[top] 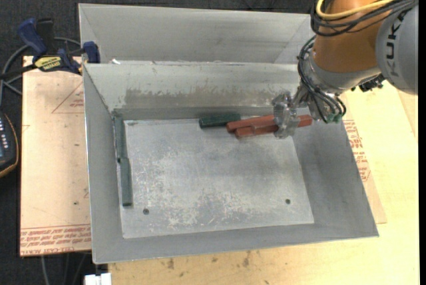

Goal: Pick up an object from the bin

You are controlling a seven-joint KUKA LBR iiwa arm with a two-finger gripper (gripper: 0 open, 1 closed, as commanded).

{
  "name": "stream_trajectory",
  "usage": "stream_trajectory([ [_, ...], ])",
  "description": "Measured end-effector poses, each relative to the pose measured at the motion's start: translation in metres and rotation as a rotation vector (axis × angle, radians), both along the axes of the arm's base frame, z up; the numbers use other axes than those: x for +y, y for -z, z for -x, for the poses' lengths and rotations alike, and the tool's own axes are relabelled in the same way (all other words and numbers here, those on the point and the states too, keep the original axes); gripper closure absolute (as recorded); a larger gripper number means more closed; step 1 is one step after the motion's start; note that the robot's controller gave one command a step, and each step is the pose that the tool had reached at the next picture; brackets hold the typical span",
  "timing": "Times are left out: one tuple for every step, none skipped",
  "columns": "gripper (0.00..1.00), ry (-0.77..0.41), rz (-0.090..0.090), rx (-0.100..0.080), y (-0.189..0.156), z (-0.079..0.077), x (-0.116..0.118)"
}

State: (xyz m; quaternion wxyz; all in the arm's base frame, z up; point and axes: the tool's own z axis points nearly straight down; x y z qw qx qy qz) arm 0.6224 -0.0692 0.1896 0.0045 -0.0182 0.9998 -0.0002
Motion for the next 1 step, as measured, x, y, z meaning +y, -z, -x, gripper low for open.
stream_trajectory([
  [1.0, -0.363, 0.004, -0.001, -0.1283, 0.0168, -0.0177],
])
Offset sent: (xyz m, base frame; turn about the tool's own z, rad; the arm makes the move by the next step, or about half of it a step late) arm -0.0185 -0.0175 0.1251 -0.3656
